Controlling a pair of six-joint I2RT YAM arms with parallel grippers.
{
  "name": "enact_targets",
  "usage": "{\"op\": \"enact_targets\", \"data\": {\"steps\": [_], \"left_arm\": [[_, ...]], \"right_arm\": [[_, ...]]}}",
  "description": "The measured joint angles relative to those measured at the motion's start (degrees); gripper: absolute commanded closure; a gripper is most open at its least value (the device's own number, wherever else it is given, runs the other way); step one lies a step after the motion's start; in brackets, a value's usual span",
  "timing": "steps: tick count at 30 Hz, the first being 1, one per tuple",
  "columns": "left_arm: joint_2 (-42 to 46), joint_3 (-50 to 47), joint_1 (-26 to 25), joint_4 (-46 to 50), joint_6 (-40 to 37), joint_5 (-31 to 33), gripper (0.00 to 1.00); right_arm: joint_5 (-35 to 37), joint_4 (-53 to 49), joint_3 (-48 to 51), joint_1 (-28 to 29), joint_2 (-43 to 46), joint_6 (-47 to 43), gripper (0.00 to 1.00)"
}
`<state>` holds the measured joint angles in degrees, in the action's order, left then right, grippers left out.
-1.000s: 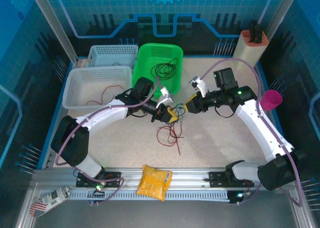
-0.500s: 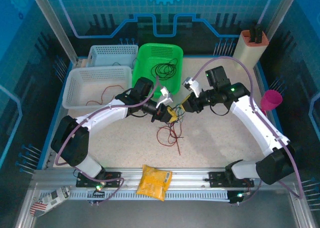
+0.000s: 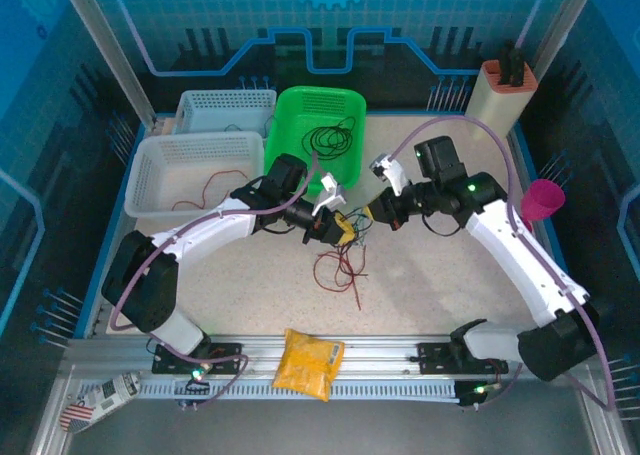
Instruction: Untangle the cables
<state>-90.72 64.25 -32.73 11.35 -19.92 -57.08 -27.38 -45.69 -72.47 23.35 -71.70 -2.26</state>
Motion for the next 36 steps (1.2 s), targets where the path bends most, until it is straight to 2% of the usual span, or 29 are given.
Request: {"op": "enact_targets", "data": {"steps": [10,15,21,26,27,30,31,36], "left_arm": [[0.00,0.00,-0.35,-0.55,0.02,0.02,1.00],[0.00,0.00,-0.35,-1.11,0.02,0.13,1.00],[0.00,0.00,-0.35,0.22,-0.20,0.22,1.00],[0.02,0.00,-0.35,0.46,-0.20,0.22,1.00],[0.00,0.00,-0.35,0.46,-0.20,0.20,1.00],[0.00,0.00,-0.35,0.46,-0.20,0.22,1.00],[0.02,0.00,-0.35,0.46,-0.20,0.20,1.00],[0.02,0.00,-0.35,0.44,-0.17,0.22,1.00]], "right_arm": [[15.28,5.90,6.10,5.66,7.30,24.76,1.00],[19.67,6.56,6.47,6.29,7.56,33.59,1.00],[26.12,7.76,6.93,5.38,8.33,40.19,1.00],[24.61,9.44,6.91,4.50,9.18,39.26,1.00],[22.82,10.08,6.93,4.11,9.18,37.99,0.97],[16.15,11.34,6.91,2.67,9.20,32.15,0.65],[14.10,11.19,6.88,2.01,9.20,29.44,0.57],[6.67,7.28,6.34,-2.47,9.51,16.72,0.49]]}}
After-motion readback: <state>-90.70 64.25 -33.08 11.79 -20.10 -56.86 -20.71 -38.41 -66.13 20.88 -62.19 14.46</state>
